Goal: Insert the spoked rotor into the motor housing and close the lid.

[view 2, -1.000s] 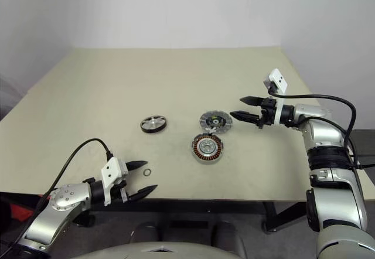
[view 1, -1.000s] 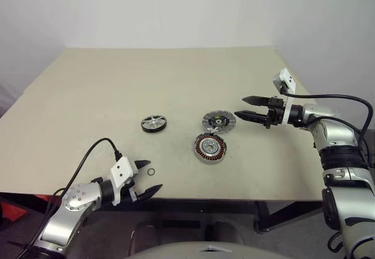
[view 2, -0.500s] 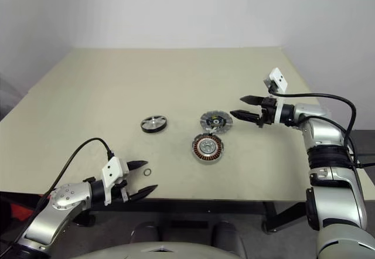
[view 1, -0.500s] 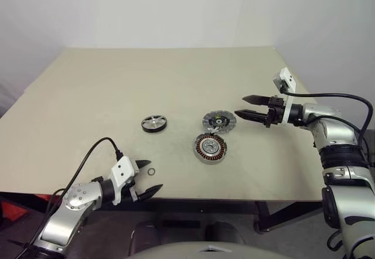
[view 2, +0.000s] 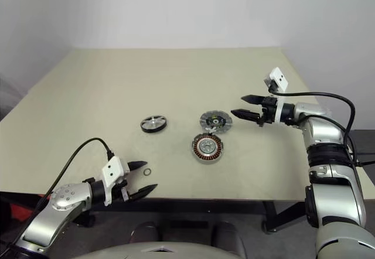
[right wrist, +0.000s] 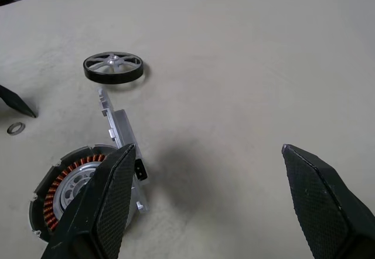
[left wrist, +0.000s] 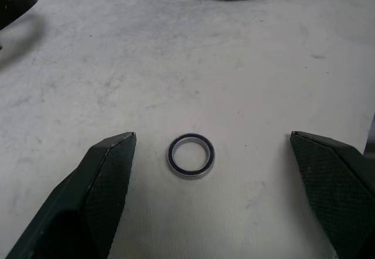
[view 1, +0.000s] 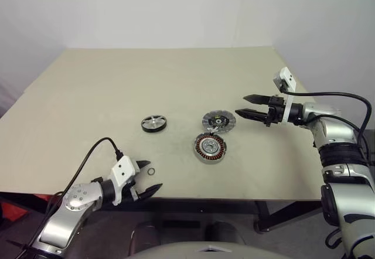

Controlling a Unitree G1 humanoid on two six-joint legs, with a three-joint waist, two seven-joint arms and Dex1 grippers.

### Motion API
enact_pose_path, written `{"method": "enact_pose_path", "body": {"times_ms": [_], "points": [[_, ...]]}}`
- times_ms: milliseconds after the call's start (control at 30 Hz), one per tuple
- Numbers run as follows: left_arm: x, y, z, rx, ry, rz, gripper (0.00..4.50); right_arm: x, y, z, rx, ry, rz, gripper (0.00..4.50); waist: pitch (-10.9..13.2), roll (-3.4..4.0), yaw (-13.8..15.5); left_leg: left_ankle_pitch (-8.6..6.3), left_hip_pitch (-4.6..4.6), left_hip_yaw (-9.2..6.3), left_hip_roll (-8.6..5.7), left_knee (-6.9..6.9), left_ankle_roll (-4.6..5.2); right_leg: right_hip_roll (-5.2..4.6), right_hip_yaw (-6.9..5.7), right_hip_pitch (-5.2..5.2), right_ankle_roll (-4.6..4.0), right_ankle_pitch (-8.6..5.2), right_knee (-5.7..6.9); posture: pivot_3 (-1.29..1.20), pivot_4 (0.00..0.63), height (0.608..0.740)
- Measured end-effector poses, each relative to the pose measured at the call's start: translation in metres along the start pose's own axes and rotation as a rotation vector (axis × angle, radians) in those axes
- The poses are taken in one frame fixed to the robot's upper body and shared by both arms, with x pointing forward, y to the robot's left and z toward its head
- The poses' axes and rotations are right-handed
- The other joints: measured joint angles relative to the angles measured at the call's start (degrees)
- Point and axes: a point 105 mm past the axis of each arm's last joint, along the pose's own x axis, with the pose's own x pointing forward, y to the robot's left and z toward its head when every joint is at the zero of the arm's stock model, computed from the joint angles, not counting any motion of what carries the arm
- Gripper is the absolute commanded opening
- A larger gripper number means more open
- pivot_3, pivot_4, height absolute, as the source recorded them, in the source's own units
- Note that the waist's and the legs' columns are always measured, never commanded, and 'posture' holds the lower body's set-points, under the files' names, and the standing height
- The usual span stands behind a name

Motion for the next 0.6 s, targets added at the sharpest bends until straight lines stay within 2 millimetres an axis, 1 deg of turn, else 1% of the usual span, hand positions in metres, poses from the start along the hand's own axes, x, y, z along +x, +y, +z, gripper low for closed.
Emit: {"method": "enact_pose_path", "body": {"times_ms": [67,200,333,433,567,600], "points": [[0.0003,0.0023,0.0002,-0.001,0.002,0.004,3.06,0.0001,-0.0006,0.0004,-0.001,0.0,-0.002,4.5,0.0,0.0,0.0,0.0,0.0,0.0,0.0,0.0,0.0,0.0,0.0,0.0,-0.05,0.03,0.01,0.0,0.0,0.74],[0.0,0.0043,-0.0004,-0.002,0.003,0.009,3.06,0.0001,-0.0011,0.0012,-0.006,-0.001,-0.003,4.5,0.0,0.0,0.0,0.0,-0.01,0.0,0.0,0.0,0.0,0.0,0.0,0.0,-0.21,0.12,0.0,0.0,0.0,0.74],[0.0,0.0045,-0.0009,-0.002,0.005,0.016,3.06,-0.0001,-0.0018,0.0001,-0.003,0.001,-0.006,4.5,0.0,0.0,0.0,0.0,0.0,0.0,0.0,0.0,0.0,0.0,0.0,0.0,-0.19,0.11,0.0,0.0,0.0,0.74],[0.0001,0.0027,-0.0009,-0.004,0.007,0.014,2.45,-0.0002,-0.0021,0.0002,-0.006,0.002,-0.007,4.5,0.0,0.0,0.0,0.0,0.0,0.0,0.0,0.0,0.0,0.0,0.0,0.0,-0.09,0.06,0.0,0.0,0.0,0.74],[0.0007,0.0024,-0.0007,-0.008,0.009,0.019,1.3,0.0,-0.0029,0.0017,-0.012,0.001,-0.009,4.5,0.0,0.01,0.0,0.0,0.01,0.0,0.0,0.0,0.0,0.0,0.0,0.0,-0.01,0.01,0.02,0.0,0.0,0.74],[0.0006,0.0029,-0.0007,-0.008,0.01,0.023,1.3,0.0001,-0.0031,0.0024,-0.013,0.0,-0.009,4.5,0.0,0.01,0.0,0.0,0.01,0.0,0.0,0.0,0.0,0.0,0.0,0.0,-0.03,0.01,0.02,0.0,0.0,0.74]]}}
